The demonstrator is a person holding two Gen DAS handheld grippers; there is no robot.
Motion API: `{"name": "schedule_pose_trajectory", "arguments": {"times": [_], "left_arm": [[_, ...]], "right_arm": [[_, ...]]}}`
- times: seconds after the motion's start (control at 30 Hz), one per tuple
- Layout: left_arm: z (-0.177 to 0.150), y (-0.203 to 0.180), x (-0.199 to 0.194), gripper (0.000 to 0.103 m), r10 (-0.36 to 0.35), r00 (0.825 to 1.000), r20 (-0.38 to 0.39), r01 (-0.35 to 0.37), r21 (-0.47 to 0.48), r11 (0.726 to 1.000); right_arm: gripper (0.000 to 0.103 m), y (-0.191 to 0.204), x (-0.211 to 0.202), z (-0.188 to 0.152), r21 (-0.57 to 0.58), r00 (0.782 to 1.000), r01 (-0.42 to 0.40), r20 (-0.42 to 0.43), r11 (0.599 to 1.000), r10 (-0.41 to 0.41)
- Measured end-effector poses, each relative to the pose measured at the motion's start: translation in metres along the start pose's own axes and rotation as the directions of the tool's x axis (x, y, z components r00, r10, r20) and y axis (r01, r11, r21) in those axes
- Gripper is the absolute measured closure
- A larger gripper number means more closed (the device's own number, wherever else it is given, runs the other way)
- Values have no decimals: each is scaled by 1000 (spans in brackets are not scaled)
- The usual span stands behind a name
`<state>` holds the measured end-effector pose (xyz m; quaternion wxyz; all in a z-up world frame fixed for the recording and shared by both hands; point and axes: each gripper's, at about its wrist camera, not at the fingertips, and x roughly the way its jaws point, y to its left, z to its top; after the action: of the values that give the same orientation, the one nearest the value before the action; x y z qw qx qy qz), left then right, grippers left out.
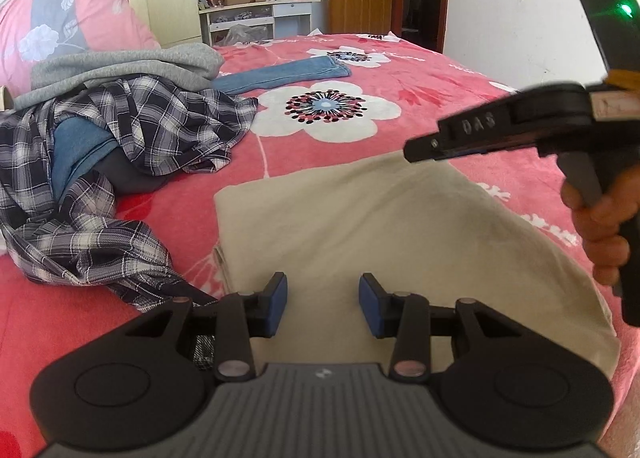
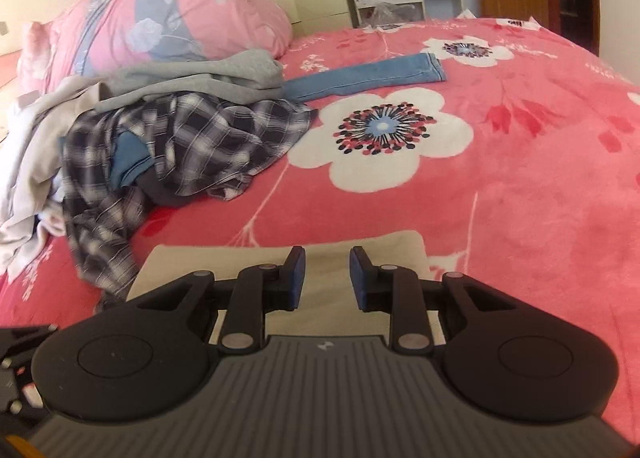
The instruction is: Fold clothes
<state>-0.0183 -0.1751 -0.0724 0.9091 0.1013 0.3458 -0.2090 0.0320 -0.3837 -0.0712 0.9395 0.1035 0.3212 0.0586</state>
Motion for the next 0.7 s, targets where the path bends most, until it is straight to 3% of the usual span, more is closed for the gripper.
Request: {"name": "schedule_pose_trajectory", "arguments": {"times": [0.17,0.3,0.47,0.6,0.7], "left_arm": [[2,-2,0,62,10,1000,-7,-9,13,1000],[1,-1,0,62,7,1000,-5,-7,17,1000],[1,-3,0,62,13,1000,-3,-13,21,1000],[-1,-4,-1,62,15,1000,4,-15,37,999],[-1,-4,-1,61,11,1000,5,-11,37,999]], "right_arm": [[79,-4,5,-19,-22,998,36,-42,999,-37],[79,1,-28,-27,-17,1000,12,8,1000,-12],[78,5,-68,-61,-38,999,-2,41,999,4],[77,4,-69,-103,-42,995,29,94,999,-25],[77,7,-70,-113,-26,989,53,138,998,-49]]}}
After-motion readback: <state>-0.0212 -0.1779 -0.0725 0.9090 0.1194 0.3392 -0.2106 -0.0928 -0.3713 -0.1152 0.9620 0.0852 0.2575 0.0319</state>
